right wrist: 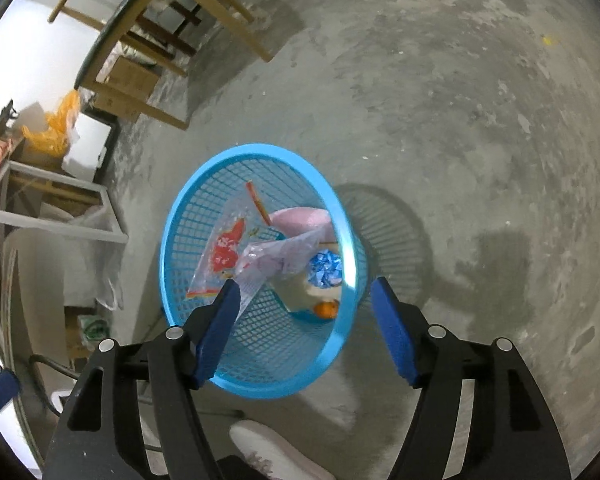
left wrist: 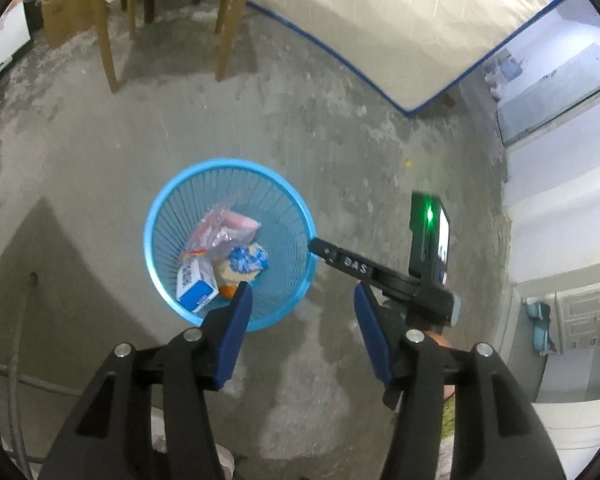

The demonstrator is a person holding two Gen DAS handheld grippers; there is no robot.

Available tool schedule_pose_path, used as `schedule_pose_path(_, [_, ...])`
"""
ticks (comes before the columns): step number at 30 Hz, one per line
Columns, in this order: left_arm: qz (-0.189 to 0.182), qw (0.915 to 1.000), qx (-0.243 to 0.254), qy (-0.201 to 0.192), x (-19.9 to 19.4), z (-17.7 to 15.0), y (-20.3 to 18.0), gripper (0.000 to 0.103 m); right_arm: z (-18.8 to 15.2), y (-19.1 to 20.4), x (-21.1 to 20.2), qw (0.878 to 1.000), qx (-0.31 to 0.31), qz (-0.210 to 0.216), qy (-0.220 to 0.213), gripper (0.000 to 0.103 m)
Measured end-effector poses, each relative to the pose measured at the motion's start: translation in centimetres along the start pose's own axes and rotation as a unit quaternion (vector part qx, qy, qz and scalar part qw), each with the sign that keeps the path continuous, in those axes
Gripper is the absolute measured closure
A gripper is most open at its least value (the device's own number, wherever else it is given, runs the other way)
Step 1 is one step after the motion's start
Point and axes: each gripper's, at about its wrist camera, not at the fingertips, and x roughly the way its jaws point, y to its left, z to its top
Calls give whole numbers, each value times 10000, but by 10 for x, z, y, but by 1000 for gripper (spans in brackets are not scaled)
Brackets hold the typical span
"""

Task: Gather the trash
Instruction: 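Carry orange and bottle over the blue wastebasket and open both tools, then return both tools to the table toward the green-liquid bottles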

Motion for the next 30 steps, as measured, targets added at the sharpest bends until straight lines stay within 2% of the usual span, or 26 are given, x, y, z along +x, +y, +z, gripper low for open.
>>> schedule_pose_path(2, [15,9998,-30,-187,-22,-5,0,50,-3,-2,-8,10000,7,60,-60,38])
schedule_pose_path(7, [-113,9974,-131,-694,-79,-33,11,30,-16,-6,-44,9986,-23,461,-262,34])
schedule_pose_path(11, [29,9927,-420,-1133,-130,-77,40,30,-34,1,-81,9951,-222,899,-334,31])
schedule_pose_path(14, [82,9850,-630,-1607,-174,-122,65,26,-48,15,-104,9908,-464,1256,-215,31])
schedule_pose_path(18, [413,9671,-1116,-2249,-228,-189,103,23,-62,47,-134,9817,-735,1753,-108,31])
schedule_pose_path(22, [819,9394,-1787,-2808,-285,-251,147,22,-74,99,-160,9671,-1247,2215,-105,29])
schedule_pose_path(23, [929,9341,-1883,-2887,-296,-259,155,21,-80,117,-165,9615,-1403,2361,-80,28])
schedule_pose_path(25, [1211,9182,-2167,-3087,-326,-280,180,19,-92,154,-169,9492,-1687,2655,55,28])
schedule_pose_path(26, [1359,9101,-2322,-3151,-338,-286,192,19,-99,170,-169,9434,-1797,2784,140,28])
schedule_pose_path(27, [1450,9055,-2427,-3165,-343,-289,202,17,-104,183,-168,9392,-1871,2872,208,27])
schedule_pose_path(30, [1981,8904,-2961,-2835,-354,-292,249,16,-127,234,-155,9193,-2126,3254,624,27])
